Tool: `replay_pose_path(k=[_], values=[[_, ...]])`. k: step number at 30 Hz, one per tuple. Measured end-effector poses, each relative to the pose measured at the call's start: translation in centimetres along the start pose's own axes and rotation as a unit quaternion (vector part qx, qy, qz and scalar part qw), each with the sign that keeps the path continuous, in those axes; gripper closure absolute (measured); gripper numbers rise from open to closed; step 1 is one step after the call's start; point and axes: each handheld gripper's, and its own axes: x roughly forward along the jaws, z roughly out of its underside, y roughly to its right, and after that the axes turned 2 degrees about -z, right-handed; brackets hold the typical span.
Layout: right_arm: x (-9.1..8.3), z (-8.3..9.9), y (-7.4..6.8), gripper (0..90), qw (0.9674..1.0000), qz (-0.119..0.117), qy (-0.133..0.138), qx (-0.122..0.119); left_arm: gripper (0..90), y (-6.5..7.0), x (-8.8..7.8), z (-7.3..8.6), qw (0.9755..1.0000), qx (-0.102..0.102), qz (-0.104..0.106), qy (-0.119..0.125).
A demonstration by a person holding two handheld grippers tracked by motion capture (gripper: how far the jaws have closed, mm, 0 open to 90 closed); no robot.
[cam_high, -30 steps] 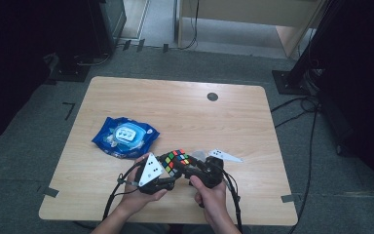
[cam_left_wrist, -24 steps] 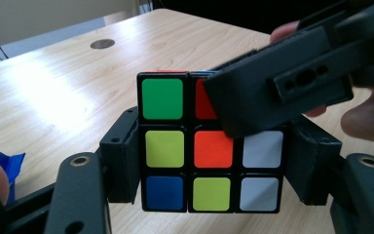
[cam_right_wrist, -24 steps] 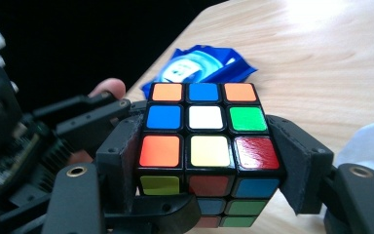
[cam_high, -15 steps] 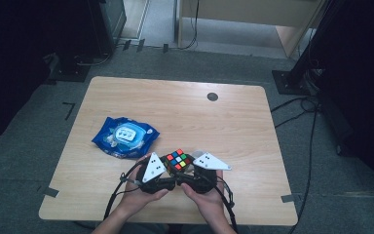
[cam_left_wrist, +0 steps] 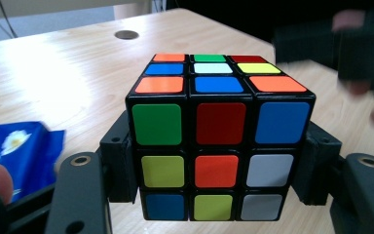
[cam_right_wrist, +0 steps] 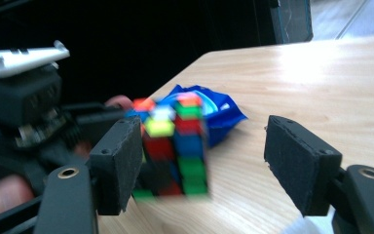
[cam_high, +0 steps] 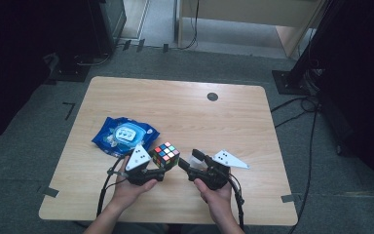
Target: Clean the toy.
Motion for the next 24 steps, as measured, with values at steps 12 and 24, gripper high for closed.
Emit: replay_pose_path(k=[12,24], values=[[4.0,3.0,-2.2,16.2,0.9962,-0.007,-0.062,-0.061,34.1,0.0,-0.3,-0.5,0.9992,-0.034,0.015,0.011],[4.1,3.3,-3.6,31.7,0.9903,0.041,-0.022,-0.131,34.1,0.9,0.2,-0.5,0.9981,-0.048,0.039,0.0]])
